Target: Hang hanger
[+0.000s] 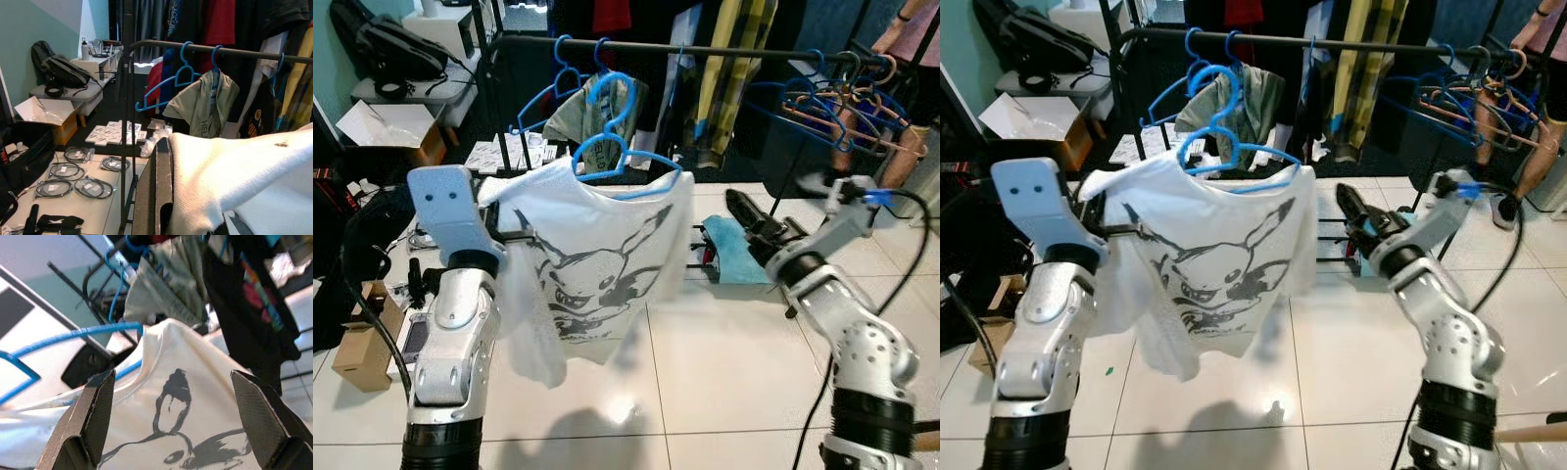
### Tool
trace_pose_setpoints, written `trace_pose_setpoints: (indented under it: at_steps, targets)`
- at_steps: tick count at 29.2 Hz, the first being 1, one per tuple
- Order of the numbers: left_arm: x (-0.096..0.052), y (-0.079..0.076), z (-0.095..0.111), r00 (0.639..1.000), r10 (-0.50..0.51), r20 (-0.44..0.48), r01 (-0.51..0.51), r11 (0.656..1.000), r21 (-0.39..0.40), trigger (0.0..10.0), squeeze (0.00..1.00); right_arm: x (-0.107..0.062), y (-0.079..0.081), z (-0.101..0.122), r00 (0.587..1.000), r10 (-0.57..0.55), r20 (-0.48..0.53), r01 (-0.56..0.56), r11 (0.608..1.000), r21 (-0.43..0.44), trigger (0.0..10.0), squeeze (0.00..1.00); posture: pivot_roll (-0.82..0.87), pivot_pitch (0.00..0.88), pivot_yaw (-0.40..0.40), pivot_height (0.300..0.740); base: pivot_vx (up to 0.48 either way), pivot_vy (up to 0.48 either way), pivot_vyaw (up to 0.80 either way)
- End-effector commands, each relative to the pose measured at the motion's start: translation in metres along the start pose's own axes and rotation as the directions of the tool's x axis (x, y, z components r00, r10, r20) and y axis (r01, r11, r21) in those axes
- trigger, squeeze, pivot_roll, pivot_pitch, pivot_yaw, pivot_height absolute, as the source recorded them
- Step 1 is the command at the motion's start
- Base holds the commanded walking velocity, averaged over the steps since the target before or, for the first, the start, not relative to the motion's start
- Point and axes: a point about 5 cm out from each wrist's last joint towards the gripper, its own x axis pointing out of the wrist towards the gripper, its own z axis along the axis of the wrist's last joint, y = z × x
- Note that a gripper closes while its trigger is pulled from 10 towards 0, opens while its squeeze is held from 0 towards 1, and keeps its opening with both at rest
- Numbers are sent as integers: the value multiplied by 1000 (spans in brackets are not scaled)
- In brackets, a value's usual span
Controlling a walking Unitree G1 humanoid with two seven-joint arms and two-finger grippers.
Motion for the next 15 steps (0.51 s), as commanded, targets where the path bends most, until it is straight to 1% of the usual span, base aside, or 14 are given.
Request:
trace_pose_setpoints:
  at_steps: [1, 3, 4, 6, 7, 8, 9, 12, 13, 14, 15]
  targets:
    - [1, -4, 13, 998, -18, 60, 20, 1000, -20, 10000, 0, 4, 1, -1, 1000, 0, -6, 0, 1000, -12, 9412, 0, -77, 95, -22, 740, 0, 0, 0]
    - [1, -4, 13, 998, -18, 60, 20, 1000, -20, 10000, 0, 4, 1, -1, 1000, 0, -6, 0, 1000, -12, 9412, 0, -77, 95, -22, 740, 0, 0, 0]
    - [0, -6, 14, 998, -24, 62, 26, 999, -21, 10000, 0, 7, 0, -4, 1000, -7, -21, 7, 1000, -20, 8157, 0, -74, 95, -22, 740, 0, 0, 0]
    - [0, -6, 14, 998, -24, 62, 26, 999, -21, 10000, 0, 7, 0, -4, 1000, -7, -21, 7, 1000, -20, 8157, 0, -74, 95, -22, 740, 0, 0, 0]
    - [0, -7, 16, 997, -30, 67, 31, 999, -21, 10000, 0, 11, 0, -6, 999, -12, -31, 11, 1000, -28, 6471, 0, -66, 97, -25, 740, 0, 0, 0]
    - [0, -7, 16, 997, -30, 67, 31, 999, -21, 10000, 0, 11, 0, -6, 999, -12, -31, 11, 1000, -28, 6471, 0, -66, 97, -25, 740, 0, 0, 0]
    - [0, -8, 18, 997, -34, 73, 36, 999, -20, 10000, 0, 15, 1, -7, 999, -13, -35, 12, 1000, -28, 5412, 0, -64, 97, -25, 740, 0, 0, 0]
    - [0, -8, 18, 997, -34, 73, 36, 999, -20, 10000, 0, 15, 1, -7, 999, -13, -35, 12, 1000, -28, 5412, 0, -64, 97, -25, 740, 0, 0, 0]
    - [0, -9, 20, 996, -39, 80, 41, 999, -21, 10000, 0, 18, 1, -8, 999, -10, -30, 10, 1000, -23, 3373, 0, -62, 97, -24, 740, 0, 0, 0]
    - [0, -11, 23, 995, -48, 87, 50, 998, -23, 10000, 0, 20, 2, -8, 1000, -10, -29, 9, 1000, -22, 2039, 0, -58, 95, -25, 740, 0, 0, 0]
    - [0, -13, 25, 994, -58, 94, 60, 998, -24, 10000, 0, 21, 2, -8, 1000, -9, -28, 8, 1000, -20, 2157, 0, -56, 94, -25, 740, 0, 0, 0]
